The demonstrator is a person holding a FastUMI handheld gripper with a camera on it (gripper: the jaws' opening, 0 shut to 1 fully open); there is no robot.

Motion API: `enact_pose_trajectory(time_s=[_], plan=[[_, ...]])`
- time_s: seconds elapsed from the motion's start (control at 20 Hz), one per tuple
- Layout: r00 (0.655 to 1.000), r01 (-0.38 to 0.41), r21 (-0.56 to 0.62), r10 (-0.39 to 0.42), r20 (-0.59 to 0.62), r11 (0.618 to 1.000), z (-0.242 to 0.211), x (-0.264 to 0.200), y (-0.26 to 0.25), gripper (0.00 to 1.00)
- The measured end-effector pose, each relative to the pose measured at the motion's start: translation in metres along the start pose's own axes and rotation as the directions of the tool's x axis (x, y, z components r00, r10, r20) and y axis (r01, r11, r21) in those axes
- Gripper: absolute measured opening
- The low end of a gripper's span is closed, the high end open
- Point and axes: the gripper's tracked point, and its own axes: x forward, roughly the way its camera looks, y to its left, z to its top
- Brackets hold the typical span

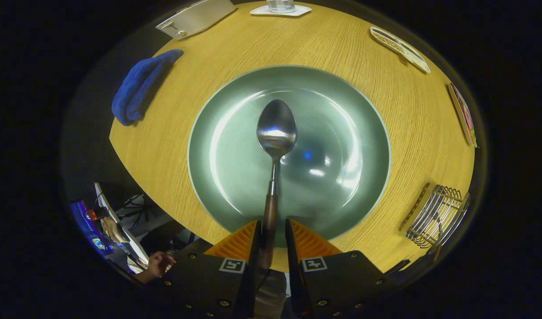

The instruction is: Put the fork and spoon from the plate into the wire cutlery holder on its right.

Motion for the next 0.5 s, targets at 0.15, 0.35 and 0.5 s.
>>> enact_pose_trajectory(time_s=[0.15,0.35,0.5], plan=[[1.0,0.008,-0.004,-0.008,0.003,1.0,0.002,0.007,-0.005,0.32],[1.0,0.023,-0.036,-0.023,-0.007,0.999,0.001,0.003,-0.01,0.12],[1.0,0.006,-0.098,-0.008,-0.018,0.995,-0.001,0.002,-0.011,0.04]])
